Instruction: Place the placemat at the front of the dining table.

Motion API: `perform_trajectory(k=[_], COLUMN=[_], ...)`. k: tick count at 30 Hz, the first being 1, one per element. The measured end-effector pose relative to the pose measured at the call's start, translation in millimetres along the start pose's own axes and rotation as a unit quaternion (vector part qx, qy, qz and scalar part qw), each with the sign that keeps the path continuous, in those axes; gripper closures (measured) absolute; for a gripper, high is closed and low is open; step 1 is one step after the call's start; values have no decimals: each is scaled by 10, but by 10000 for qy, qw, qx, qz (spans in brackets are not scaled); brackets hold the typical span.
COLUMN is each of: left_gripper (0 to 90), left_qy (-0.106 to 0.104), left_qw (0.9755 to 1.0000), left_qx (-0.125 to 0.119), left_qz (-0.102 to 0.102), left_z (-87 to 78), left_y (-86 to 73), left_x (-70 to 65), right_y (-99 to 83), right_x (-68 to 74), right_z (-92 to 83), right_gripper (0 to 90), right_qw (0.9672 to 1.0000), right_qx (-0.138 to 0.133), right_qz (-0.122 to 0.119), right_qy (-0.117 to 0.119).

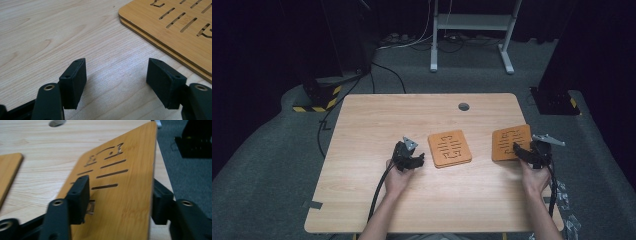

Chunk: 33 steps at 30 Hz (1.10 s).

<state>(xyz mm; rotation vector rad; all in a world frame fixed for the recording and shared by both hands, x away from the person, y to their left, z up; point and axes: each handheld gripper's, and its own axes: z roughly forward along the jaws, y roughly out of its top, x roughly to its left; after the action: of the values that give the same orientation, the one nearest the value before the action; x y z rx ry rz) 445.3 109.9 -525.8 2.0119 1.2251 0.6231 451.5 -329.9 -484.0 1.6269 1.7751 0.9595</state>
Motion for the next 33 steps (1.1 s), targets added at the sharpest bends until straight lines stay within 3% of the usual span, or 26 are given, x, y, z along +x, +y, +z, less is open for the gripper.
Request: perform_trajectory(k=[4, 8, 12, 16, 21, 26, 33], left_gripper=[324, 324, 324, 324, 323, 322, 320], left_qy=[-1, -9, -9, -6, -10, 3, 6], left_qw=[10000, 10000, 10000, 10000, 10000, 10000, 10000], left_qx=[-3, -14, 2, 2, 1, 3, 1], left_qz=[5, 35, 21, 27, 21, 33, 39], left_z=[0, 1, -1, -1, 0, -1, -1], left_y=[0, 0, 0, 0, 0, 1, 1], left_x=[0, 2, -3, -3, -2, 0, 1], right_y=[-40, -57, -83, -102, -167, -251, -409], right_x=[-73, -99, -52, 100, 265, 420, 726], right_z=[32, 20, -19, -53, -113, -171, -166], right_gripper=[346, 325, 310, 316, 330, 331, 343], right_qw=[9998, 9997, 9999, 9989, 9968, 9930, 9833], right_qx=[152, 122, 120, 157, 30, 59, 184], right_qz=[72, 118, 59, -201, -300, -481, -892], right_qy=[-96, -148, 74, 386, 734, 1079, 1576])
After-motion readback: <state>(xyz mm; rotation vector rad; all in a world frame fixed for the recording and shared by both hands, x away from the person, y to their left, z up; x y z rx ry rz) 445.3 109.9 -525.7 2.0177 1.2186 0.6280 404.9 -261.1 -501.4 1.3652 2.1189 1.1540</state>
